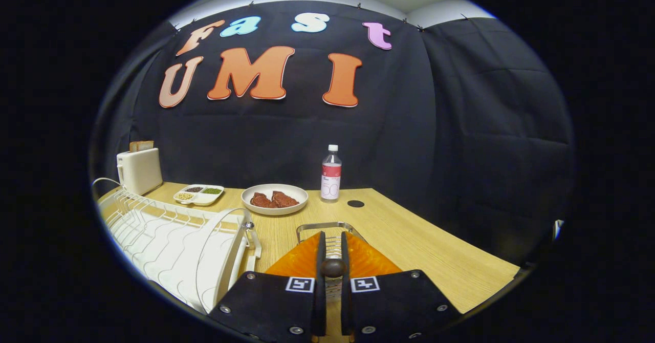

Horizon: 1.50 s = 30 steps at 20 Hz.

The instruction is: Take the plate from the dish rack, then take the spoon from the basket and place it into the plate.

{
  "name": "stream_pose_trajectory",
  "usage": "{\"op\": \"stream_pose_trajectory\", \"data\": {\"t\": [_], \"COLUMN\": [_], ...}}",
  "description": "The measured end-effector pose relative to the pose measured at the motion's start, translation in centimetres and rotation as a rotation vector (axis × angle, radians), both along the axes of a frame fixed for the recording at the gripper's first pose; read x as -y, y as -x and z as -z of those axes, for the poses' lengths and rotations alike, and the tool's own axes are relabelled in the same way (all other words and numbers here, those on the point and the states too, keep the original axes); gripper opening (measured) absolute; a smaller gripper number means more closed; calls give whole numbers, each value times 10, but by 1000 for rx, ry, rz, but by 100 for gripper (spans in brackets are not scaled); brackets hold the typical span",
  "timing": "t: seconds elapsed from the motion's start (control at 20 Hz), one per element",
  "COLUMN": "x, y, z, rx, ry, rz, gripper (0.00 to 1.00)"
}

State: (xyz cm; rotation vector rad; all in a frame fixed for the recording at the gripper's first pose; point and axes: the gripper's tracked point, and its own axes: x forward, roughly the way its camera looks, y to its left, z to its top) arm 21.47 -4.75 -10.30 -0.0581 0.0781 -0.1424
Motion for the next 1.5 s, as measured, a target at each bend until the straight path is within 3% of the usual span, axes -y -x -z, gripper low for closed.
{"op": "stream_pose_trajectory", "data": {"t": [0.3, 0.7, 1.05, 1.5], "x": [-7, -58, -135, -208], "y": [30, 133, 220, 253], "z": [-51, -110, -87, -22], "rx": [85, 180, 166, 92], "ry": [-11, 4, -31, -33], "rz": [5, -94, -242, -358], "gripper": [6, 6, 6, 6]}}
